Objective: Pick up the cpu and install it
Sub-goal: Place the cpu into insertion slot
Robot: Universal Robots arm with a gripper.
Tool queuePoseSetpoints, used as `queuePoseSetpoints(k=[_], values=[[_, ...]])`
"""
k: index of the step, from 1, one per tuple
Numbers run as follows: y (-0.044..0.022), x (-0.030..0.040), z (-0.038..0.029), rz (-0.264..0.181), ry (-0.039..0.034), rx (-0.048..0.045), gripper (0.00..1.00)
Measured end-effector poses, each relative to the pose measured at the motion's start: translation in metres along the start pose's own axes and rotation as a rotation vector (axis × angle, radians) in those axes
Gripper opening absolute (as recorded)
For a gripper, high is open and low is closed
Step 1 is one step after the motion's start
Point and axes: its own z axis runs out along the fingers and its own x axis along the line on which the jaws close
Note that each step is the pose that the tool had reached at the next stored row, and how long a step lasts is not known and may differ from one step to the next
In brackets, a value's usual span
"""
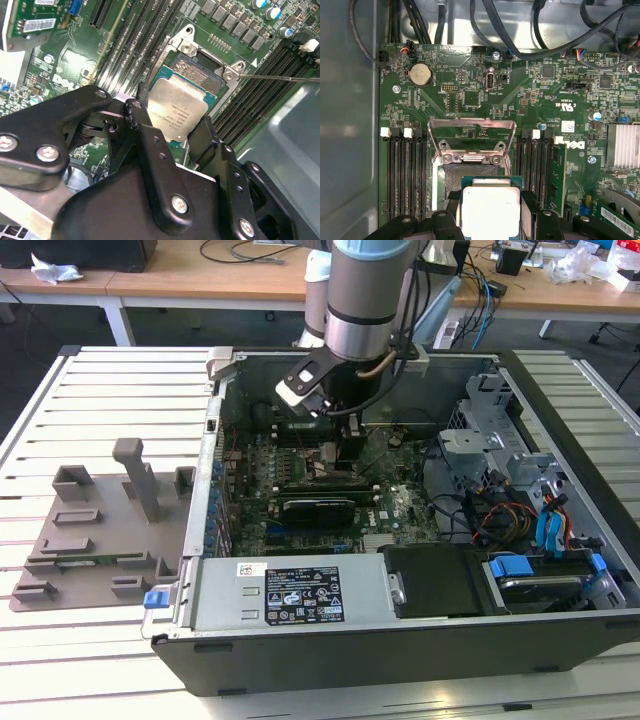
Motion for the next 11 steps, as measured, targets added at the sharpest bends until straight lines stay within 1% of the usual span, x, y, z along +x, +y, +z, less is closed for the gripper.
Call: queuePoseSetpoints(k=[1,4,9,10,11], values=[[0.0001,0.0024,0.0011,0.000,-0.0001,0.0001,0.55],[0.0003,0.0061,0.0066,0.000,0.0000,-0.0001,0.55],[0.0004,0.0087,0.0128,0.000,-0.0001,0.0000,0.55],[0.0003,0.0089,0.0149,0.000,0.0000,0.0000,0.55],[-0.0016,0.0091,0.0194,0.000,0.0001,0.0000,0.55]])
